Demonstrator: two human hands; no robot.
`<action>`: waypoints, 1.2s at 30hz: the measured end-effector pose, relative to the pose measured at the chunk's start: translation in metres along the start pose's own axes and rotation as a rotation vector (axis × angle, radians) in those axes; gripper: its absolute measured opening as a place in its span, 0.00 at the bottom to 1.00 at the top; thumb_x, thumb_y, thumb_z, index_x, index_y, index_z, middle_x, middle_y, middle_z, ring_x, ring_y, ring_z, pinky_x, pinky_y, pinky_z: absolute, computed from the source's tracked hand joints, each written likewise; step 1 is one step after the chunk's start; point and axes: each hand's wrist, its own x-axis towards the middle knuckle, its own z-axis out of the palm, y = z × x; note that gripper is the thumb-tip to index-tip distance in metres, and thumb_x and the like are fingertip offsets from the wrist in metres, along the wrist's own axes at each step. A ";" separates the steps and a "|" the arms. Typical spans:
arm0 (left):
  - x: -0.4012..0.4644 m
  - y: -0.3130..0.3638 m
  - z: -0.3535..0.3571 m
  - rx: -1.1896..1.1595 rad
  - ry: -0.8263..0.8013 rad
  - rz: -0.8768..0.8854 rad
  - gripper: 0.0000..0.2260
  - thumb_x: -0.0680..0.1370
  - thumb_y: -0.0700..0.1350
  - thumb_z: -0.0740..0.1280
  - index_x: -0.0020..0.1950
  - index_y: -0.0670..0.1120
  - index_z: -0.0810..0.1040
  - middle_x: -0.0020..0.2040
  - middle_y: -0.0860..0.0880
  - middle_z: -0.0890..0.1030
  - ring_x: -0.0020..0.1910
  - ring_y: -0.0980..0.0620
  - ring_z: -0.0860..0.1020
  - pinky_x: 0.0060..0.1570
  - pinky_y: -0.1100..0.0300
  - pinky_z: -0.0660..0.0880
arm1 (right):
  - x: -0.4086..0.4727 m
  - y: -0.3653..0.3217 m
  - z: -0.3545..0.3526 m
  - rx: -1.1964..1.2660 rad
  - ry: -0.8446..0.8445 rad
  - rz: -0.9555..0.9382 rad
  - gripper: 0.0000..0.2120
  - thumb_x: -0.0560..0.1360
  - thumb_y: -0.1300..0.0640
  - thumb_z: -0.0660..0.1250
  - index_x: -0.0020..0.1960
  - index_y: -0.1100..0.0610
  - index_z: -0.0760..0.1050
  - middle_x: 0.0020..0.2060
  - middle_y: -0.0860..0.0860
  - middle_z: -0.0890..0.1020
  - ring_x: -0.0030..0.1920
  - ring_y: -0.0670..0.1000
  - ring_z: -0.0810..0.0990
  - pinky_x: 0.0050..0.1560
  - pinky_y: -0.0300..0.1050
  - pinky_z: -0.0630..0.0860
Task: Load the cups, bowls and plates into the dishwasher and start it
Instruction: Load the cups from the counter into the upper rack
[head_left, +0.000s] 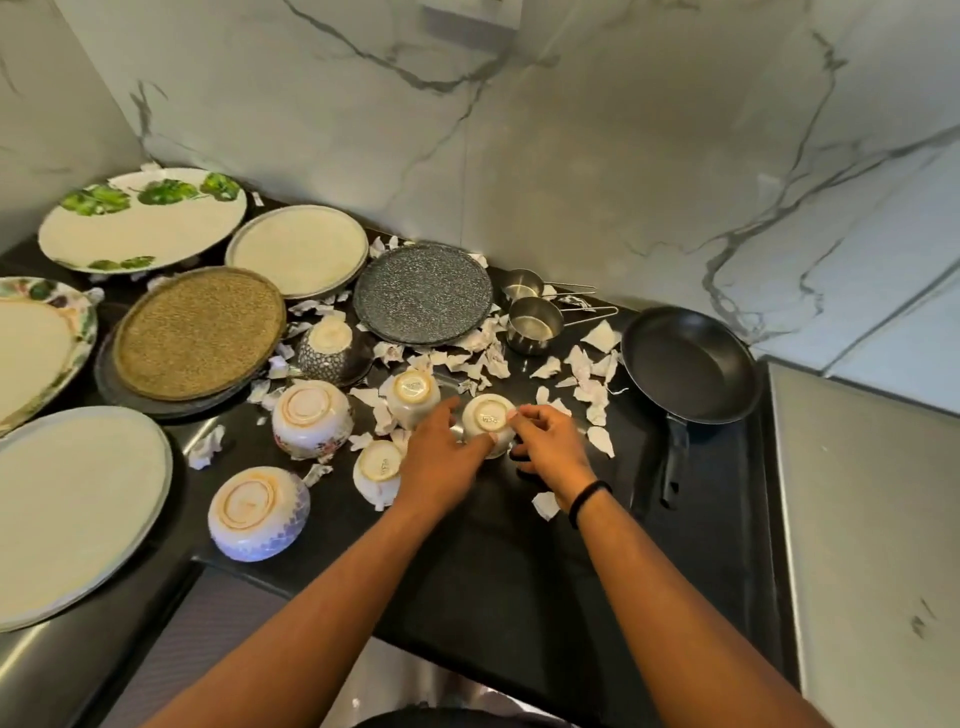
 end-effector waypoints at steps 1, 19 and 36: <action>0.001 0.000 0.000 0.004 0.005 -0.006 0.30 0.76 0.48 0.73 0.76 0.47 0.68 0.69 0.47 0.75 0.67 0.49 0.74 0.65 0.52 0.72 | -0.001 -0.001 0.003 -0.013 -0.017 0.000 0.12 0.80 0.52 0.67 0.61 0.55 0.77 0.53 0.55 0.82 0.45 0.51 0.81 0.45 0.51 0.83; -0.031 0.005 -0.027 -0.275 0.032 0.071 0.18 0.72 0.58 0.72 0.59 0.57 0.75 0.58 0.50 0.79 0.57 0.49 0.80 0.55 0.43 0.81 | -0.061 -0.019 0.010 0.051 0.045 -0.245 0.05 0.77 0.60 0.72 0.52 0.58 0.81 0.48 0.56 0.85 0.50 0.55 0.85 0.50 0.52 0.84; -0.103 0.009 -0.052 -0.713 -0.057 0.100 0.25 0.73 0.43 0.78 0.64 0.47 0.70 0.55 0.43 0.79 0.52 0.45 0.82 0.46 0.47 0.83 | -0.178 -0.028 -0.001 0.171 0.076 -0.555 0.17 0.77 0.70 0.68 0.60 0.52 0.76 0.57 0.54 0.83 0.55 0.54 0.84 0.54 0.51 0.83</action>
